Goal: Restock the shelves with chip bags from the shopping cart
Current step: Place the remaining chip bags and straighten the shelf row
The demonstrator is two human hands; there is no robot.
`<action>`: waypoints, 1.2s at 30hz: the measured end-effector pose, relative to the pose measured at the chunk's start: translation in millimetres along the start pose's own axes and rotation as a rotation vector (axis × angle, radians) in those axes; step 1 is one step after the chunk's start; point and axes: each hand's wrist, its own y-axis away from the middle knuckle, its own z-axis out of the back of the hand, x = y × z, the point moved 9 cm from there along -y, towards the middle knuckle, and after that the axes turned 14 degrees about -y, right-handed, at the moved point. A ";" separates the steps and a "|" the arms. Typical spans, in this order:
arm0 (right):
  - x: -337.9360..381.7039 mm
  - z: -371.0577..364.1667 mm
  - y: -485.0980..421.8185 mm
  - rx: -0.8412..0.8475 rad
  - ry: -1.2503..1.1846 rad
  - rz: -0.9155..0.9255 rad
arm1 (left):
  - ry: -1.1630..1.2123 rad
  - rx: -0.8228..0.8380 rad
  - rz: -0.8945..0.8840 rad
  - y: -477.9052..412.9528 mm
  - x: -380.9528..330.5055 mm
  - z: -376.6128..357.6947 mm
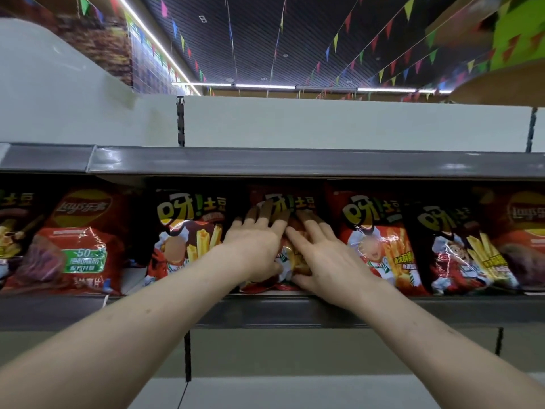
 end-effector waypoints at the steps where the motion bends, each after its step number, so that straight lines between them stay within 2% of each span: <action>1: 0.5 1.2 -0.6 0.002 -0.013 0.004 | -0.006 -0.009 0.006 -0.5 0.3 -0.7; 16: -3.2 8.6 9.1 -0.080 -0.038 -0.013 | -0.047 0.010 0.002 0.8 0.3 0.6; 22: -1.5 4.5 13.6 -0.052 -0.078 -0.034 | -0.123 -0.006 0.027 3.8 0.7 5.1; 25: -16.0 28.5 27.5 -0.123 -0.033 -0.015 | -0.135 -0.063 0.019 6.0 -7.2 21.8; 29: -55.3 64.2 55.4 -0.312 -0.012 -0.045 | -0.090 -0.231 -0.060 3.4 -50.2 51.1; 33: -103.6 58.8 69.4 -0.196 -0.022 -0.277 | 0.014 -0.289 -0.144 -6.3 -100.0 60.7; 36: -111.7 43.6 73.4 -0.113 -0.072 -0.311 | -0.020 -0.256 -0.172 -17.2 -116.7 49.0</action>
